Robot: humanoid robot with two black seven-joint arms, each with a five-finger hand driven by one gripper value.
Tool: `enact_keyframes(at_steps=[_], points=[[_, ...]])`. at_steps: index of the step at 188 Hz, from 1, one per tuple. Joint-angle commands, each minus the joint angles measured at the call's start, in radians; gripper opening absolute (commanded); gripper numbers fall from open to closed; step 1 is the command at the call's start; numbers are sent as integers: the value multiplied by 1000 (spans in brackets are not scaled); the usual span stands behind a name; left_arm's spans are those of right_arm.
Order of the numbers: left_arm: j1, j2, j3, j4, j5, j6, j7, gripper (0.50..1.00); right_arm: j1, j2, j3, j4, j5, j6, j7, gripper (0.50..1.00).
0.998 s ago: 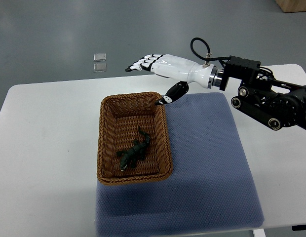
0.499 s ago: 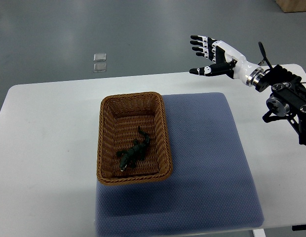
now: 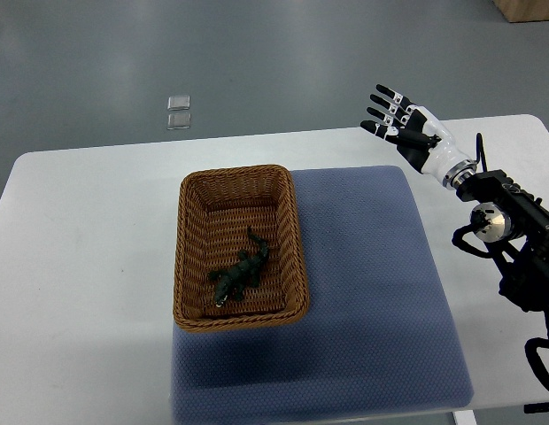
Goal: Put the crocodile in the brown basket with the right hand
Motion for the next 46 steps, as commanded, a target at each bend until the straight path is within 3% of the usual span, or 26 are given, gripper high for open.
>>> enact_keyframes(at_steps=[1, 46], points=[[0, 0, 0, 0, 0, 0, 0, 1000, -5, 7, 55, 1, 0, -2, 1, 928], [0, 0, 0, 0, 0, 0, 0, 1000, -12, 5, 71, -2, 0, -10, 13, 928]])
